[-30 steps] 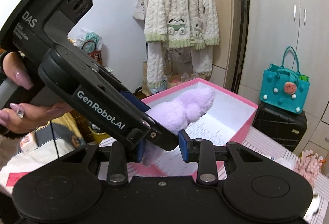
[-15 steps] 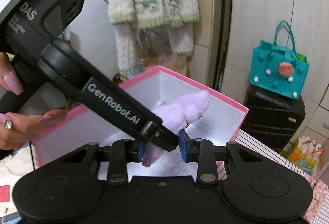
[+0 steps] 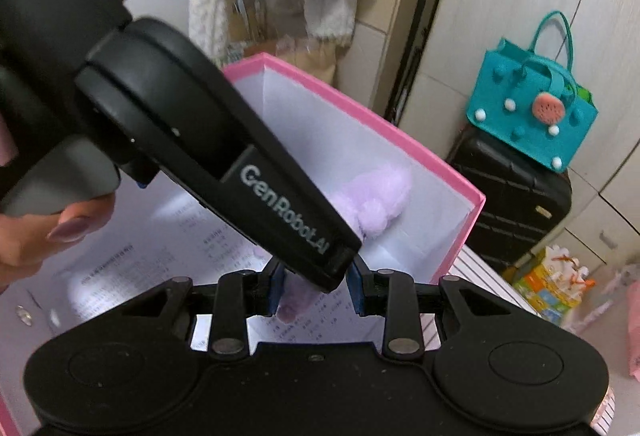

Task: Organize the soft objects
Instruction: 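Open the left tool to drop the bunny into the box, then withdraw the left tool from the box toward the blue wipe packet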

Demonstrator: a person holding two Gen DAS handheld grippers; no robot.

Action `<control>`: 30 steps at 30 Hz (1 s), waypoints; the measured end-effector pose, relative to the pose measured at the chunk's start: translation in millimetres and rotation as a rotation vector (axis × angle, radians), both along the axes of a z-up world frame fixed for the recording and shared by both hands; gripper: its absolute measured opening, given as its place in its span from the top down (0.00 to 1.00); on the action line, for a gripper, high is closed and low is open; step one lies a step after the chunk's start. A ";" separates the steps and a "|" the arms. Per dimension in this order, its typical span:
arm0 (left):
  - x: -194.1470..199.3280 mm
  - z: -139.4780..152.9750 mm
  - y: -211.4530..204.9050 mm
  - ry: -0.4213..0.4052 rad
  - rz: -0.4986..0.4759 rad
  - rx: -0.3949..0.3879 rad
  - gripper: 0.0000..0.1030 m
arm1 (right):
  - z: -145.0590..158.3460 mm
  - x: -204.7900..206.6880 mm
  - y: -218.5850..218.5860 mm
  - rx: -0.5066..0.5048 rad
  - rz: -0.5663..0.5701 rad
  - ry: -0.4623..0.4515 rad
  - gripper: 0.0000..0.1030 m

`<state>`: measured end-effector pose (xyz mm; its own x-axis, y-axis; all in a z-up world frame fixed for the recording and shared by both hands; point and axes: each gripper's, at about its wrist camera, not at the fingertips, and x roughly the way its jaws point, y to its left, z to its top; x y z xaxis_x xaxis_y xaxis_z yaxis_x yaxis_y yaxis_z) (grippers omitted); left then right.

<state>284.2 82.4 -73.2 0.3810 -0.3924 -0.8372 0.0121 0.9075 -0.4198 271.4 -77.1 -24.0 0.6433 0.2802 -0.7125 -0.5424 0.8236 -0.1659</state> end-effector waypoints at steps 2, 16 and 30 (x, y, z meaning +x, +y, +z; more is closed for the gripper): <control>-1.7 -0.8 -0.7 -0.006 -0.001 0.003 0.49 | -2.3 -1.9 4.5 -0.039 -0.002 -0.013 0.65; -40.3 36.5 5.8 -0.144 -0.011 0.088 0.44 | 10.1 -46.3 -6.7 -0.096 0.005 -0.141 0.54; -106.7 76.9 -4.2 -0.135 -0.109 0.308 0.40 | 53.6 -126.0 -53.7 0.094 0.089 -0.086 0.54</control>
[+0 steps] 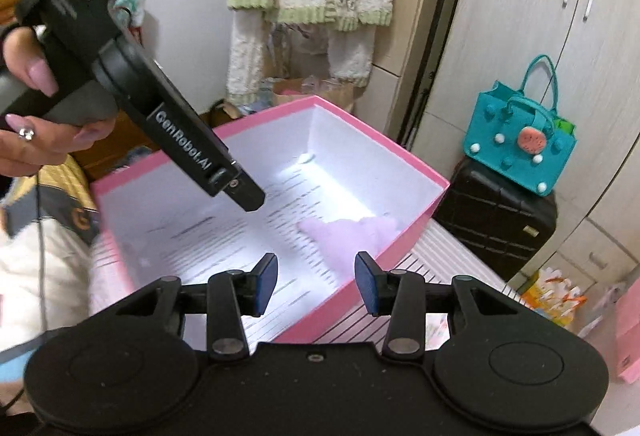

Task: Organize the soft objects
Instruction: 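Withdraw the left tool from the box toward the blue wipe packet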

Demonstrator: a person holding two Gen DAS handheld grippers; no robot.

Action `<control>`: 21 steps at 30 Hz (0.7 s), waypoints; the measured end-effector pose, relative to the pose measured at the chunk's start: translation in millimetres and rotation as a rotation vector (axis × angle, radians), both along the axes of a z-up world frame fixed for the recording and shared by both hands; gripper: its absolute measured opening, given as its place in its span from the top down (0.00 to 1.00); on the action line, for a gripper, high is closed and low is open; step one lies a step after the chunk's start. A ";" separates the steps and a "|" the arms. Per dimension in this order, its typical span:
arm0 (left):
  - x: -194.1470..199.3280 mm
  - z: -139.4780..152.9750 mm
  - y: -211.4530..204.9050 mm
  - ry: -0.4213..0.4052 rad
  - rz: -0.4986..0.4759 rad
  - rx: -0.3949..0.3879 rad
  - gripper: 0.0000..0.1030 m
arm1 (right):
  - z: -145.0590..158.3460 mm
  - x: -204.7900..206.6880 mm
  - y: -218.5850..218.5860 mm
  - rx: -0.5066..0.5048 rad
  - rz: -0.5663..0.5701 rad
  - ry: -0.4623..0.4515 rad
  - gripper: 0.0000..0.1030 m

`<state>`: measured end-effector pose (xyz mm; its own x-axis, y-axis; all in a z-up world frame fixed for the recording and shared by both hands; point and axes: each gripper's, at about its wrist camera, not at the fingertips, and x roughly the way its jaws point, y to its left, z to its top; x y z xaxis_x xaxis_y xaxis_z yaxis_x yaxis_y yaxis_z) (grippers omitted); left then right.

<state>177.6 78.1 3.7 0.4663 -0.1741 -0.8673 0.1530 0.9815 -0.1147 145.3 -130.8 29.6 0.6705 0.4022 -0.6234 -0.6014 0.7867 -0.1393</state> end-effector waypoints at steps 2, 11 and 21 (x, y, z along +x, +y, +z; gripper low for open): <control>-12.7 6.5 -3.5 0.004 -0.020 0.016 0.39 | 7.3 -12.6 -6.5 0.031 0.009 0.025 0.54; -86.5 37.2 -31.9 -0.073 -0.112 0.143 0.27 | 33.4 -66.4 -25.5 0.094 0.054 0.044 0.53; -150.8 46.2 -54.7 -0.145 -0.179 0.196 0.17 | 32.0 -125.4 -61.8 0.095 0.035 -0.003 0.52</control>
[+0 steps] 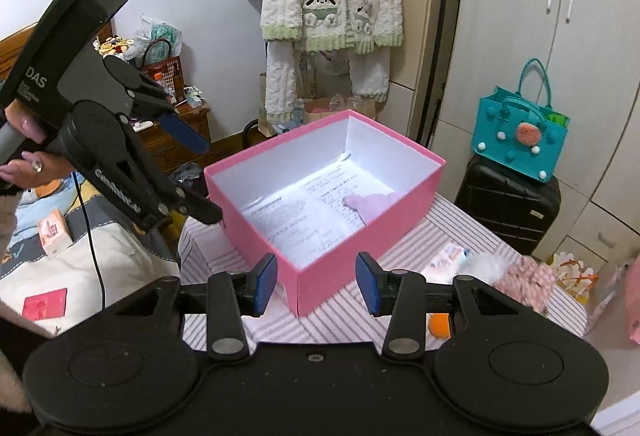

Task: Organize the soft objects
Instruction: 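Withdraw the left tool from the box toward the blue wipe packet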

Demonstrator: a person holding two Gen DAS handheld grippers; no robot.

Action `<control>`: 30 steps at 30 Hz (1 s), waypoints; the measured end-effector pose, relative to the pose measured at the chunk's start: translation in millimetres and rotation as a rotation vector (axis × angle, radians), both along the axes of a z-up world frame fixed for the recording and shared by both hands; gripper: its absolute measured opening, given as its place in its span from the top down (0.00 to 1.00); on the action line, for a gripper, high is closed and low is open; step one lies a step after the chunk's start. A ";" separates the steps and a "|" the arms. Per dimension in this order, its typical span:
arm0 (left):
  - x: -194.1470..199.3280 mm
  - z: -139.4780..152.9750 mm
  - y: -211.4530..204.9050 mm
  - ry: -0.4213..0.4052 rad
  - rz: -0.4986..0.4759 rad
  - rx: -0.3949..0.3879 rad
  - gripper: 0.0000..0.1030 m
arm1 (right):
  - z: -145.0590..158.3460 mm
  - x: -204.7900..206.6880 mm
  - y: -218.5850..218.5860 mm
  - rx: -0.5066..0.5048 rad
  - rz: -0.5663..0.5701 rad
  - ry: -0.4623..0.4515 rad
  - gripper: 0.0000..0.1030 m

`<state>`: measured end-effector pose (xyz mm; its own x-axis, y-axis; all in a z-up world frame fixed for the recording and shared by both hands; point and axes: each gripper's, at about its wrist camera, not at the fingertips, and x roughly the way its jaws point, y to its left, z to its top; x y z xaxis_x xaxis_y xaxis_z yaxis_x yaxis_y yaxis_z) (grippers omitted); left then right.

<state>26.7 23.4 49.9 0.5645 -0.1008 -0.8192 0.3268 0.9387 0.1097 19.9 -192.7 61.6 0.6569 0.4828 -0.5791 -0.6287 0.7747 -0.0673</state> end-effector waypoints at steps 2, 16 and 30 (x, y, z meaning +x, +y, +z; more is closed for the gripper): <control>-6.7 -3.6 -5.1 0.002 -0.011 0.003 0.16 | -3.9 -8.4 -8.0 0.001 -0.015 -0.005 0.52; -33.3 -27.3 -43.1 0.006 -0.148 -0.047 0.11 | -47.4 -66.6 -38.6 -0.011 -0.098 -0.019 0.46; -20.4 -72.7 -82.4 -0.015 -0.237 -0.116 0.09 | -108.5 -60.2 -73.4 0.007 -0.255 0.020 0.35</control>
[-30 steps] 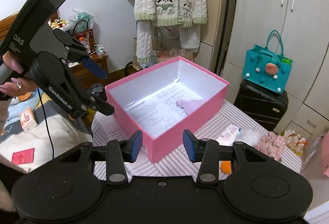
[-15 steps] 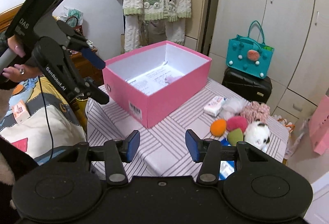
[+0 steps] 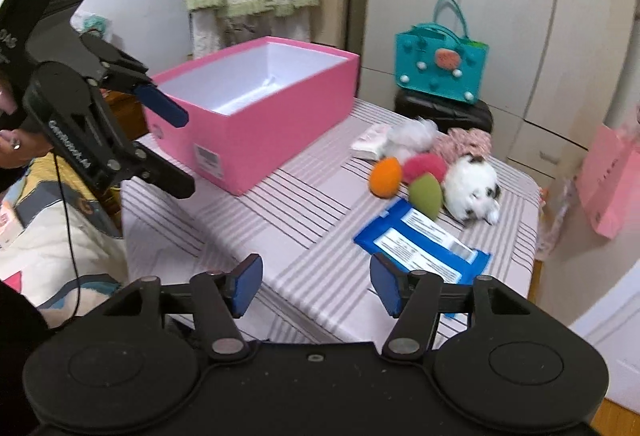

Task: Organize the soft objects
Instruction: 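Withdraw the left tool from the box toward the blue wipe packet, then lower the left tool and close it on the blue wipe packet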

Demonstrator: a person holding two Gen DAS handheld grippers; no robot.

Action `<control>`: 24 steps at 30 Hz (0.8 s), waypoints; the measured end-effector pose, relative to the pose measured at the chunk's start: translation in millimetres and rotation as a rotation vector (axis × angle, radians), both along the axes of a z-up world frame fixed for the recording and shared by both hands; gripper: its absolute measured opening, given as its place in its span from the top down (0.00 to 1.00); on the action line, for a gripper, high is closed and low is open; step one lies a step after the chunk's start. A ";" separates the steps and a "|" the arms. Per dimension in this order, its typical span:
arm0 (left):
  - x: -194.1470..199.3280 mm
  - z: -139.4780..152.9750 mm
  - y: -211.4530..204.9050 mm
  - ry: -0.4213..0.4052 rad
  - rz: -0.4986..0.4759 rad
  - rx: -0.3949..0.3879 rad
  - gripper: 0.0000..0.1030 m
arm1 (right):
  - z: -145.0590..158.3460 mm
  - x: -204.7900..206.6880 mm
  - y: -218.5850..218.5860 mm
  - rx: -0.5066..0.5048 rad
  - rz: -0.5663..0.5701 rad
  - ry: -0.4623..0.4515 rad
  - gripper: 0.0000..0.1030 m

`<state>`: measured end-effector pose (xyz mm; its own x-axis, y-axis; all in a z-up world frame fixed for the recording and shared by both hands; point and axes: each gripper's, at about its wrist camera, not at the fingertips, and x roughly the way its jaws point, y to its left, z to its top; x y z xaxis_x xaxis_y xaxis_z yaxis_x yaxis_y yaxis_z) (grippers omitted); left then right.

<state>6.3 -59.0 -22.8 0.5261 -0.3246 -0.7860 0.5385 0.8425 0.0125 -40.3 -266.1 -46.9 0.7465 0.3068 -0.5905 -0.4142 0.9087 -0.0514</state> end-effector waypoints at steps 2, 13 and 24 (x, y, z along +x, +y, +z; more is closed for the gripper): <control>2.7 -1.9 -4.9 -0.006 -0.012 -0.015 0.09 | -6.4 3.8 -7.2 0.007 -0.030 -0.010 0.34; 32.3 -24.6 -40.7 -0.030 -0.044 -0.091 0.09 | -32.7 30.5 -40.8 0.033 -0.113 -0.041 0.27; 62.5 -47.9 -67.3 -0.002 -0.045 -0.159 0.09 | -68.4 62.0 -80.8 0.127 -0.169 -0.120 0.23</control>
